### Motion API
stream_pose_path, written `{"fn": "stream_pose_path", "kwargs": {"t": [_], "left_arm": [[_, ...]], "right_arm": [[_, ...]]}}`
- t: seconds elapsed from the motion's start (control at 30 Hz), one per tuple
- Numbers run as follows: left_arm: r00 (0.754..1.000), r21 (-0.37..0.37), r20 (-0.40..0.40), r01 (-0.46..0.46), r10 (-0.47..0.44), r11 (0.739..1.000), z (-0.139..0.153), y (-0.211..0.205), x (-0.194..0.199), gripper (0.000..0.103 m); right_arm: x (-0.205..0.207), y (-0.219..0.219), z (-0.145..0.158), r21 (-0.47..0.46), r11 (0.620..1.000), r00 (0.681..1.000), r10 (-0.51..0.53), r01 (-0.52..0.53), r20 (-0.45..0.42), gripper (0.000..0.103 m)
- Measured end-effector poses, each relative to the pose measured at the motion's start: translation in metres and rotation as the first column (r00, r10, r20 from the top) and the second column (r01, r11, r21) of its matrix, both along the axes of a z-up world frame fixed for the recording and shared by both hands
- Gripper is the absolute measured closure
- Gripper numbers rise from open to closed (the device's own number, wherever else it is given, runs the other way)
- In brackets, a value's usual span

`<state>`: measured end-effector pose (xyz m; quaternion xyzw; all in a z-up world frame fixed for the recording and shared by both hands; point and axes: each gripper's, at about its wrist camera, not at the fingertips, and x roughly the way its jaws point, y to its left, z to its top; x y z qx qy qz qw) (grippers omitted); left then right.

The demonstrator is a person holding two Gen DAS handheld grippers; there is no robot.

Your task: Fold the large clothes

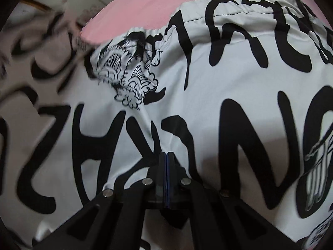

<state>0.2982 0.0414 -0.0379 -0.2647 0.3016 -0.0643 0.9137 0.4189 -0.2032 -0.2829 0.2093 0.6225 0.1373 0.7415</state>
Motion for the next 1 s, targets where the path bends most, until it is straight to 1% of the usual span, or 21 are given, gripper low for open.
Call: {"fn": "stream_pose_path", "kwargs": {"t": [0.03,0.13,0.23,0.3,0.33,0.37,0.4,0.5,0.57,0.6,0.67,0.73,0.8,0.87,0.9,0.93,1.0], "left_arm": [[1.0,0.017,0.008,0.017,-0.017,1.0,0.002,-0.022,0.0,0.081],[0.999,0.012,0.008,0.049,-0.049,0.999,-0.001,-0.069,0.004,0.081],[0.997,0.025,-0.003,0.079,-0.079,0.997,-0.006,-0.105,-0.005,0.082],[0.994,0.031,-0.025,0.111,-0.111,0.993,-0.011,-0.127,-0.002,0.082],[0.991,0.042,-0.042,0.131,-0.13,0.99,-0.015,-0.139,-0.001,0.082],[0.988,0.053,-0.051,0.148,-0.146,0.988,-0.02,-0.151,-0.013,0.082],[0.983,0.077,-0.072,0.174,-0.169,0.982,-0.026,-0.165,-0.013,0.082],[0.968,0.121,-0.118,0.235,-0.221,0.965,-0.043,-0.197,-0.027,0.082],[0.96,0.131,-0.143,0.26,-0.241,0.957,-0.051,-0.212,-0.033,0.082],[0.955,0.136,-0.154,0.276,-0.255,0.952,-0.056,-0.221,-0.034,0.082],[0.948,0.133,-0.169,0.292,-0.268,0.947,-0.066,-0.23,-0.031,0.082],[0.94,0.128,-0.188,0.309,-0.283,0.942,-0.076,-0.243,-0.028,0.082],[0.934,0.129,-0.204,0.322,-0.292,0.938,-0.084,-0.244,-0.027,0.082],[0.923,0.121,-0.227,0.343,-0.31,0.932,-0.092,-0.253,-0.025,0.082],[0.912,0.113,-0.245,0.364,-0.33,0.924,-0.1,-0.261,-0.023,0.082],[0.903,0.116,-0.257,0.382,-0.344,0.917,-0.106,-0.269,-0.021,0.082],[0.89,0.138,-0.278,0.409,-0.362,0.902,-0.118,-0.286,-0.02,0.082]], "right_arm": [[-0.001,-0.007,0.002,0.0,1.0,1.0,0.026,-0.026,-0.004,0.103],[-0.005,-0.036,0.009,0.015,0.998,0.998,0.061,-0.061,-0.002,0.103],[-0.011,-0.078,0.016,0.041,0.999,1.0,0.021,-0.022,0.011,0.103],[-0.012,-0.116,0.018,0.067,0.998,1.0,-0.012,0.011,0.012,0.103],[-0.011,-0.129,0.019,0.052,0.998,1.0,-0.024,0.023,0.013,0.103],[-0.009,-0.15,0.02,-0.002,0.999,0.999,-0.043,0.043,0.014,0.103],[-0.006,-0.166,0.018,-0.007,0.998,0.998,-0.057,0.057,0.015,0.103],[0.009,-0.223,0.008,0.142,0.982,0.992,-0.125,0.127,-0.02,0.103],[0.02,-0.252,0.004,0.253,0.955,0.988,-0.148,0.154,-0.041,0.103],[0.027,-0.267,0.001,0.322,0.931,0.985,-0.162,0.174,-0.062,0.103],[0.039,-0.29,-0.003,0.43,0.88,0.98,-0.175,0.2,-0.097,0.103],[0.049,-0.31,-0.007,0.511,0.833,0.977,-0.175,0.211,-0.119,0.103],[0.055,-0.329,-0.008,0.538,0.809,0.972,-0.197,0.235,-0.127,0.103],[0.055,-0.348,-0.007,0.576,0.771,0.961,-0.248,0.273,-0.124,0.103],[0.054,-0.362,-0.005,0.598,0.746,0.953,-0.28,0.293,-0.118,0.103],[0.054,-0.374,-0.003,0.594,0.746,0.949,-0.294,0.302,-0.113,0.103],[0.053,-0.384,0.001,0.532,0.796,0.954,-0.287,0.289,-0.088,0.103]]}}
